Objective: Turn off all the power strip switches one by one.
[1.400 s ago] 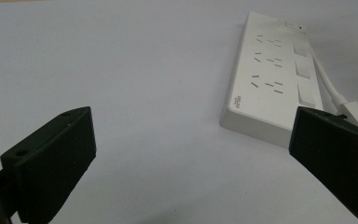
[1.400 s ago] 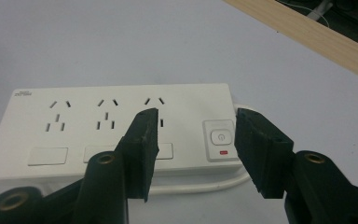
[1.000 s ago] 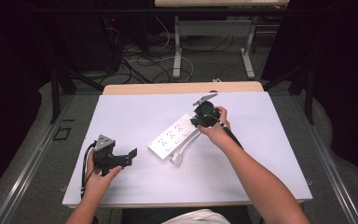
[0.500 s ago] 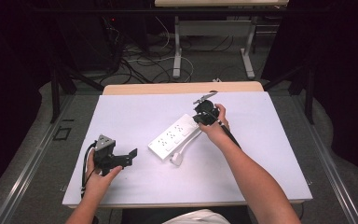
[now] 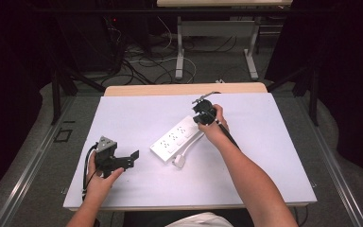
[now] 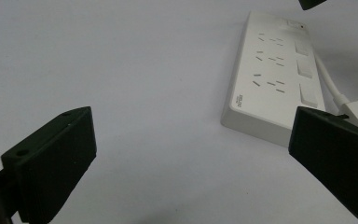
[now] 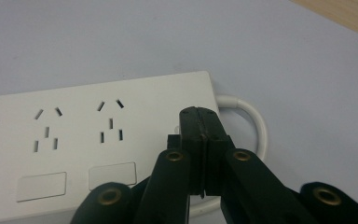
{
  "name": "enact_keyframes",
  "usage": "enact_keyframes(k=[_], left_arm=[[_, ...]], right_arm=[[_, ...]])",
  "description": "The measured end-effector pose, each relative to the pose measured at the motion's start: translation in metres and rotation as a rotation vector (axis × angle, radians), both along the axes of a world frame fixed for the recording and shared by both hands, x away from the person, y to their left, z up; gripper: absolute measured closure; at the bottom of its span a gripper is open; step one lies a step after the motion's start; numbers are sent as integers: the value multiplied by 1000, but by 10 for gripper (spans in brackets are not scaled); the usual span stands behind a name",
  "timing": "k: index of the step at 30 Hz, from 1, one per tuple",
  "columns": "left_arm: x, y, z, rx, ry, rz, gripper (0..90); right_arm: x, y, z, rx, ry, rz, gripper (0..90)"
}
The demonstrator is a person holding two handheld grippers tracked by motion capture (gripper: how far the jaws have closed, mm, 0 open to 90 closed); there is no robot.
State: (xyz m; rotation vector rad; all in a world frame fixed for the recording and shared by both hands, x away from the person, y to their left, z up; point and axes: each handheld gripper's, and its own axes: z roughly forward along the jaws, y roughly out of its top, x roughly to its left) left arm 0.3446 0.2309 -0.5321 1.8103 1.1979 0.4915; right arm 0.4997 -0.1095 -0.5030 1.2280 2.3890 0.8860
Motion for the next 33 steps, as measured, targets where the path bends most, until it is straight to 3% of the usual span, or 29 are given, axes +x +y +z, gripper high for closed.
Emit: enact_keyframes(k=[4, 7, 14, 33], left_arm=[[1, 0, -1, -4, 0, 0, 7], [1, 1, 0, -6, 3, 0, 7], [1, 1, -1, -8, 4, -1, 8], [1, 0, -1, -3, 8, -4, 11]], right_arm=[[4, 3, -6, -23, 7, -13, 900], [6, 3, -8, -3, 25, -31, 900], [12, -1, -13, -20, 62, -69, 900], [14, -2, -17, 17, 84, -63, 900]])
